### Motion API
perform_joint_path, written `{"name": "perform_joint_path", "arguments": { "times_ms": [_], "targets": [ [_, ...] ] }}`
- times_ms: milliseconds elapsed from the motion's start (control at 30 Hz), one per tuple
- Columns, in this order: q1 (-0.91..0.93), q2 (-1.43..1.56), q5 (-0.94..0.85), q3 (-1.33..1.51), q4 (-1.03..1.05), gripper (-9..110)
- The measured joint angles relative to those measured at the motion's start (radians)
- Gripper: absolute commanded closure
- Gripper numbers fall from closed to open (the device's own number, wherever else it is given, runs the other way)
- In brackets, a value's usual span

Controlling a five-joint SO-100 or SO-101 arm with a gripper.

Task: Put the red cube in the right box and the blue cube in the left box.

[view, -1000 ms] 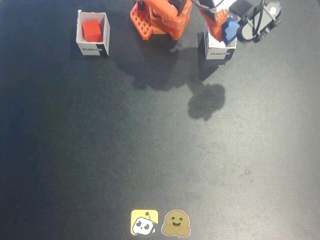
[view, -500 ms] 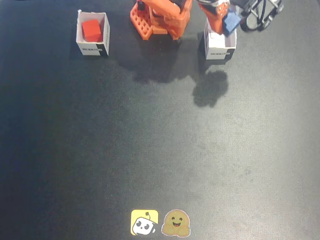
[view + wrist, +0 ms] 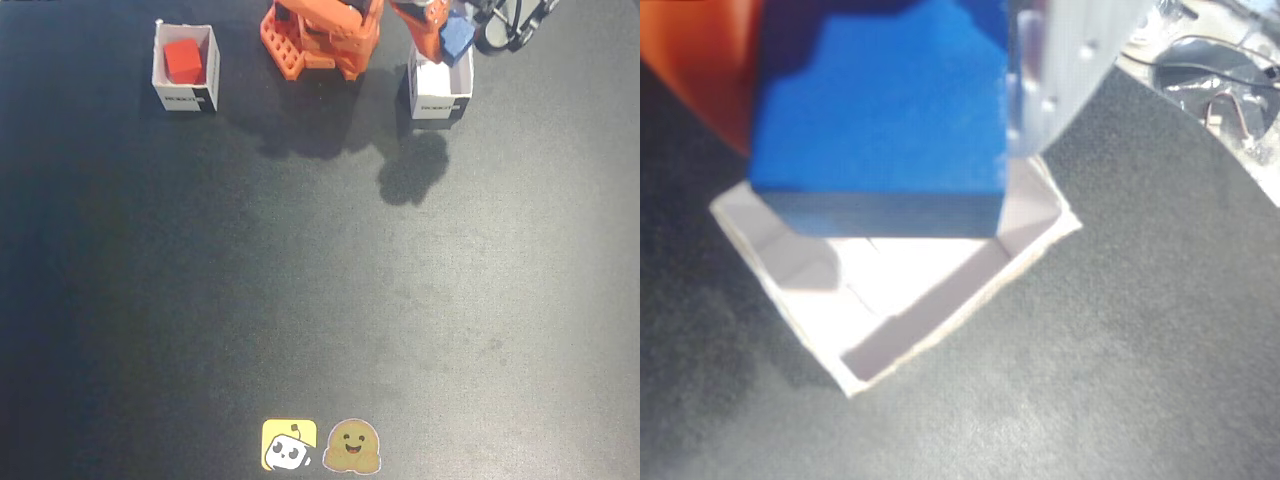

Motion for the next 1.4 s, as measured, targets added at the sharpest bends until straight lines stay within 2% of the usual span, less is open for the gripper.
{"name": "perform_joint_path", "arguments": {
  "times_ms": [433,967,1167,1400],
  "targets": [
    [0.002,0.112,-0.021,0.054,-0.032,78],
    [0.002,0.173,-0.012,0.084,-0.035,95],
    [0.020,0.158,-0.008,0.084,-0.035,98],
    [0.061,0.009,-0.025,-0.009,-0.060,100]
  ]
}}
